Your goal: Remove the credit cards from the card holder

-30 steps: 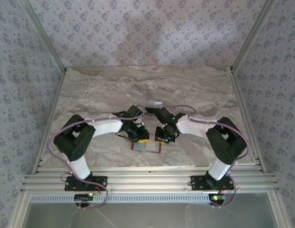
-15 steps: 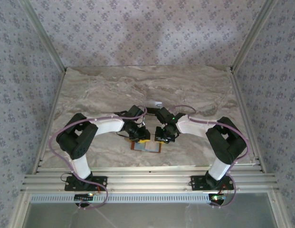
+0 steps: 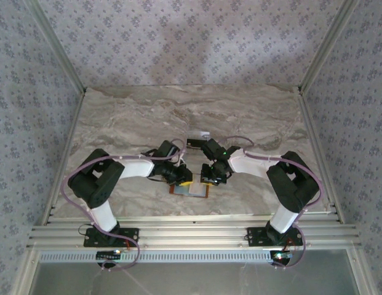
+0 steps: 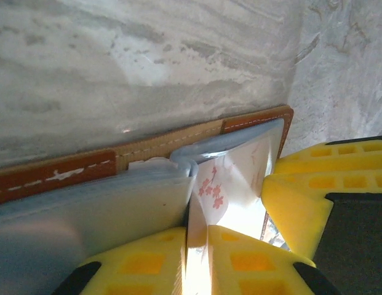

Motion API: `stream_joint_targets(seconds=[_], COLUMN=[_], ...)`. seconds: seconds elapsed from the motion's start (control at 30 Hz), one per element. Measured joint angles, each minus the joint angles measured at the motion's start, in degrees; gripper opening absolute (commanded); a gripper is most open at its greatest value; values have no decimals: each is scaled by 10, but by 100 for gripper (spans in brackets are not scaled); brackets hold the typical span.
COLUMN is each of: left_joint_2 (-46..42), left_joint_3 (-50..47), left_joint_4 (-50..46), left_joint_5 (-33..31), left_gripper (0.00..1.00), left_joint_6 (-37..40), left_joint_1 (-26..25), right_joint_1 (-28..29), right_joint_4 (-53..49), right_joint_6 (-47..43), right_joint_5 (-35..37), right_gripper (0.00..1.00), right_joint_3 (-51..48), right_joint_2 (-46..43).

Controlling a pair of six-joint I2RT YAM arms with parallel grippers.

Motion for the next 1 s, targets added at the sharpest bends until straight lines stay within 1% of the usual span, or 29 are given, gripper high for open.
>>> stream_joint_targets(seconds=[0.23, 0.5, 0.67, 1.0], left_joint_2=[-11, -31, -48, -86], left_joint_3=[-14, -14, -14, -14], left_joint_4=[24, 12, -16, -96], left_joint_5=[6, 3, -7, -27], left_gripper=[6, 4, 3, 3], left_joint_6=[-14, -8, 10, 53], left_joint_1=[3, 2, 6, 33], right_joint_1=[0, 0, 0, 0], right_joint_4=[0, 0, 0, 0], right_joint_6=[0, 0, 0, 0], right_joint_5=[0, 0, 0, 0], right_gripper=[19, 22, 22, 21], right_joint_3=[0, 0, 0, 1], right_joint_2=[0, 1, 2, 2])
